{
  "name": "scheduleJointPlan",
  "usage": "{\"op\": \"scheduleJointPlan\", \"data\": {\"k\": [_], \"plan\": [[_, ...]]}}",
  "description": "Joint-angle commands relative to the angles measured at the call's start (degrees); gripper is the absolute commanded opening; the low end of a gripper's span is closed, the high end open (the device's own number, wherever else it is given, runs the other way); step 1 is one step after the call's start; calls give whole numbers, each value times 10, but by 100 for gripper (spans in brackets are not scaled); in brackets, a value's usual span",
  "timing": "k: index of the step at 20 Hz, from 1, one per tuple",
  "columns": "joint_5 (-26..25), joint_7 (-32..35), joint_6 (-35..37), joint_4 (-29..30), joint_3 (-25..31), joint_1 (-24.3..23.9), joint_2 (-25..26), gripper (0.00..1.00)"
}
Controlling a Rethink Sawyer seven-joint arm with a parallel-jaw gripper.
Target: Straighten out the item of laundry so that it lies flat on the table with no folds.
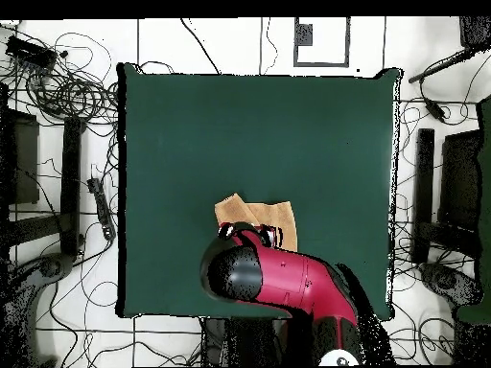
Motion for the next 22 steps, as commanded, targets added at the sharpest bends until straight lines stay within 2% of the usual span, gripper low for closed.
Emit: {"op": "scheduleJointPlan", "data": {"k": [1, 5, 8, 12, 22], "plan": [[-2, 65, 45, 17, 39, 10, 27, 100], [-5, 56, 23, 24, 55, 0, 47, 100], [-6, 64, -60, 38, 83, -21, 96, 100], [-11, 73, -112, 33, 93, -31, 135, 100], [-17, 68, -128, 29, 100, -39, 149, 100]]}}
